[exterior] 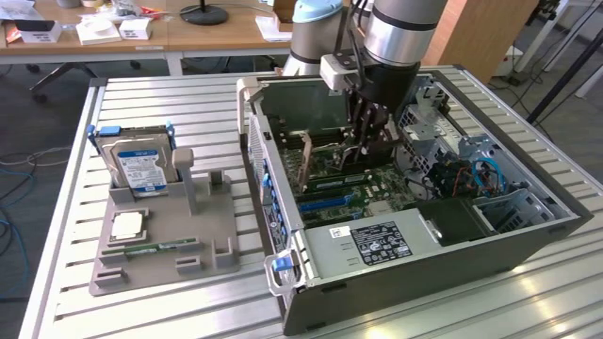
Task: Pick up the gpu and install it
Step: 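Insert the gpu into the slot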
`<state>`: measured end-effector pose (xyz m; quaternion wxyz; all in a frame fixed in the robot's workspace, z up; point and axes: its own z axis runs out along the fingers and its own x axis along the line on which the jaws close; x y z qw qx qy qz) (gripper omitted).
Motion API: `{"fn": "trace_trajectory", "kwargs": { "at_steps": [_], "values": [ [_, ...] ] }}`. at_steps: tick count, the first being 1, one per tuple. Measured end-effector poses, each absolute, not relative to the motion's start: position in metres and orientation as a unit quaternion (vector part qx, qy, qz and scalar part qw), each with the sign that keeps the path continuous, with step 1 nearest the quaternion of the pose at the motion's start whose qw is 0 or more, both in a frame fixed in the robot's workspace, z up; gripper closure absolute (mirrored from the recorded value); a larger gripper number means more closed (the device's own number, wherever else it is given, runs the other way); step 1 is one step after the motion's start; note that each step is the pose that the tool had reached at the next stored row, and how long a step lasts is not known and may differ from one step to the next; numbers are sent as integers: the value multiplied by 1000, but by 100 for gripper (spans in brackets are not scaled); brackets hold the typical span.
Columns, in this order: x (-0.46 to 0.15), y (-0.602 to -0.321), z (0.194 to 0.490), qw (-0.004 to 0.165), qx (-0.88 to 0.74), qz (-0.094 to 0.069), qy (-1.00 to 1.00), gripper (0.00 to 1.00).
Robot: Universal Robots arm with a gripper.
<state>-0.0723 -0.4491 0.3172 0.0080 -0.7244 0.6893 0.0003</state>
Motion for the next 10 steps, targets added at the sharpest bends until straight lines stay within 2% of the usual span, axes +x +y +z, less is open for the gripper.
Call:
{"fn": "trace_trajectory", "kwargs": {
  "at_steps": [10],
  "values": [
    [-73,-449,316,8,-708,0,706,74]
  ]
}}
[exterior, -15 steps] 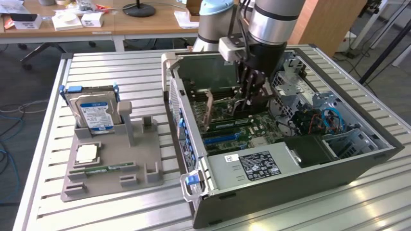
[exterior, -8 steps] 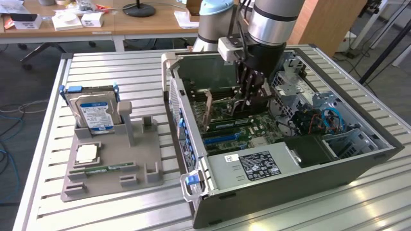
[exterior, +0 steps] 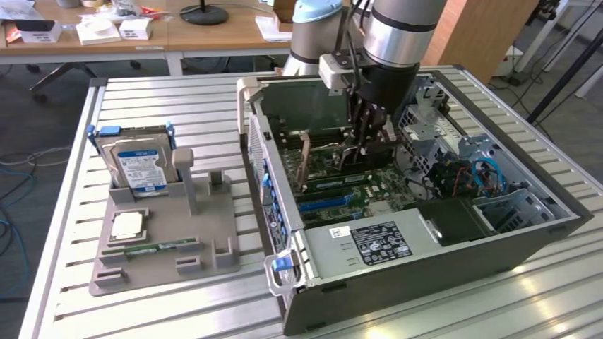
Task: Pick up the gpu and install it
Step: 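Insert the gpu into the slot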
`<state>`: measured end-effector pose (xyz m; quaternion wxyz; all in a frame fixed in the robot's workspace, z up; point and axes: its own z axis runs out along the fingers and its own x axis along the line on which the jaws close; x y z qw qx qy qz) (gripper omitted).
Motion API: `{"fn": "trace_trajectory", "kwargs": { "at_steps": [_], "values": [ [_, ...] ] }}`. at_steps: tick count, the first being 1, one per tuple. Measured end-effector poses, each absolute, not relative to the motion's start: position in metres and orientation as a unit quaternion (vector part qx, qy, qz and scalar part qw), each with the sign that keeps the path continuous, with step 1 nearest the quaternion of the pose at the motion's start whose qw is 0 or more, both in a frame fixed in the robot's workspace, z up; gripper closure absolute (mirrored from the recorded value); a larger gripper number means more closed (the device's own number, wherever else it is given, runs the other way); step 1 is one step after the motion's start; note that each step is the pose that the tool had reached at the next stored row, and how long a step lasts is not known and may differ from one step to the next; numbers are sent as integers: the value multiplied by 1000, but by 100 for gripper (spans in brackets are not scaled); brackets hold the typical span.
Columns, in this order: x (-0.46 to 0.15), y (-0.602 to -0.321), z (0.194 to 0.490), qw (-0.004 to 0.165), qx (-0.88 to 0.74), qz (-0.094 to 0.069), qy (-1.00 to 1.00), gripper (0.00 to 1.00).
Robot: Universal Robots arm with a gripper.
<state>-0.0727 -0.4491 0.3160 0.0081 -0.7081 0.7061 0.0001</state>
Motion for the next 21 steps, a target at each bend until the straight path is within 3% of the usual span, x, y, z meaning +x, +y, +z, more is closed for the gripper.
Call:
{"fn": "trace_trajectory", "kwargs": {
  "at_steps": [21],
  "values": [
    [-77,-449,306,9,-708,0,706,74]
  ]
}}
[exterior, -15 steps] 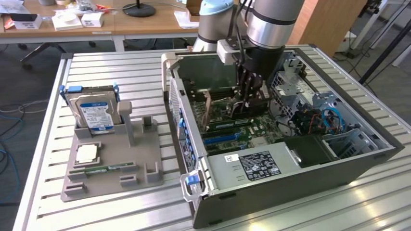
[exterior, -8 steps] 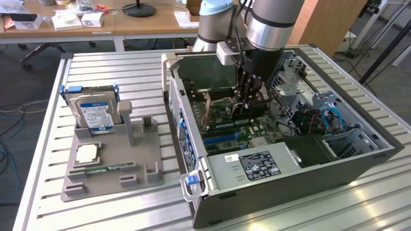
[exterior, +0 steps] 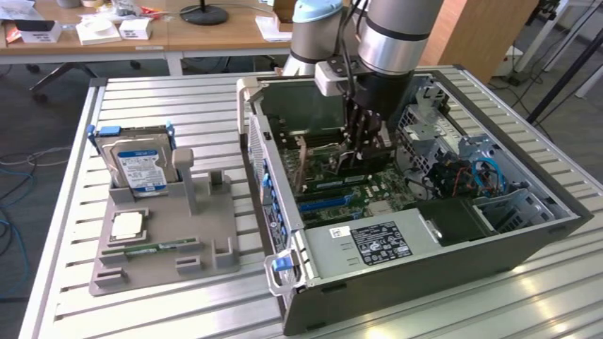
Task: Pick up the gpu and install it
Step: 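Insert the gpu into the slot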
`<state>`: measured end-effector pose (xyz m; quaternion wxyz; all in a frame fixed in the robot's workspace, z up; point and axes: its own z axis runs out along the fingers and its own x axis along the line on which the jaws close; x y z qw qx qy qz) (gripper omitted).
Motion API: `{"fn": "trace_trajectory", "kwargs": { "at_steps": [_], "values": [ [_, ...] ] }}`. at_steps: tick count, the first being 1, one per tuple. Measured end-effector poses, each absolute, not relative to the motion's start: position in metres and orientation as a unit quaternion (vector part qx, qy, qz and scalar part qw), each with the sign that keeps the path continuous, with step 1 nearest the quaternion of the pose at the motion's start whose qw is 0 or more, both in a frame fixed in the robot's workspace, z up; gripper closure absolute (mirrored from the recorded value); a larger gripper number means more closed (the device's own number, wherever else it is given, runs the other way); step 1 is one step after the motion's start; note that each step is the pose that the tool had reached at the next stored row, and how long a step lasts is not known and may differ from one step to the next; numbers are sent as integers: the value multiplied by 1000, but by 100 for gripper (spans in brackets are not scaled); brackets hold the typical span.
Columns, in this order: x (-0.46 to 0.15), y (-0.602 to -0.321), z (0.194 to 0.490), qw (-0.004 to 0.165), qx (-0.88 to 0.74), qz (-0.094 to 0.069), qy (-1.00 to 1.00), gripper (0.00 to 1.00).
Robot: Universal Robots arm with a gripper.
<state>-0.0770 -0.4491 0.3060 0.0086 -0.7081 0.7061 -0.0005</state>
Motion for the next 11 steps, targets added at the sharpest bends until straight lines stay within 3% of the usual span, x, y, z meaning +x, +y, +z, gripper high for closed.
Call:
{"fn": "trace_trajectory", "kwargs": {
  "at_steps": [11],
  "values": [
    [-79,-449,292,9,-708,0,706,74]
  ]
}}
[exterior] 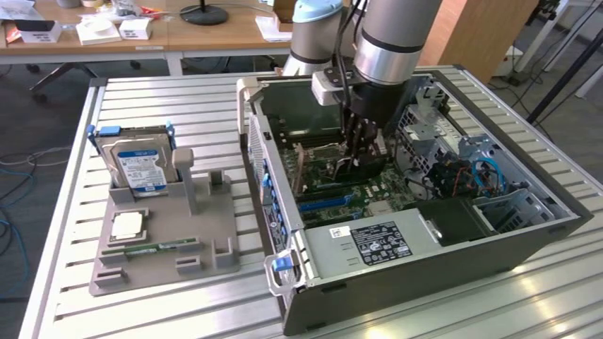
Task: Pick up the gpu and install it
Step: 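Insert the gpu into the slot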
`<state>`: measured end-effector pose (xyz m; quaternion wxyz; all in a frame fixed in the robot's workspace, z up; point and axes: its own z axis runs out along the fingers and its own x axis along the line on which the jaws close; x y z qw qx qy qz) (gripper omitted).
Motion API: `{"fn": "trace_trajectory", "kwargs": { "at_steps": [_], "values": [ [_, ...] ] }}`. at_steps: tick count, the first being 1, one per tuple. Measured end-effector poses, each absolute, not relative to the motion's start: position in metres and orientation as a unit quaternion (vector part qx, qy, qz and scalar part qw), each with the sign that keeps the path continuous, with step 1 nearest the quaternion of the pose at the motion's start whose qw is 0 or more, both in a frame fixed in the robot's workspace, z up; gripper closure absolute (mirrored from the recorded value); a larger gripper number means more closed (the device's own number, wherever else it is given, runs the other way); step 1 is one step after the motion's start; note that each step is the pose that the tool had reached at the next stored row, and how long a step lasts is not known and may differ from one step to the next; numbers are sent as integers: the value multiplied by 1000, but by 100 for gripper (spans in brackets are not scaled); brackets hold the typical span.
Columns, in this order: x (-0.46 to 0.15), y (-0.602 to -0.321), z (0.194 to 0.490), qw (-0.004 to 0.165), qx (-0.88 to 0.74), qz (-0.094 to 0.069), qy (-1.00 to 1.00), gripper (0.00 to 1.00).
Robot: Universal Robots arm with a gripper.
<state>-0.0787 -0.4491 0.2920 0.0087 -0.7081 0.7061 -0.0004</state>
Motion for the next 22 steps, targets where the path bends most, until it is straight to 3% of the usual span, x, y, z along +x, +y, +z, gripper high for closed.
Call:
{"fn": "trace_trajectory", "kwargs": {
  "at_steps": [22],
  "values": [
    [-82,-453,286,9,-708,-1,706,74]
  ]
}}
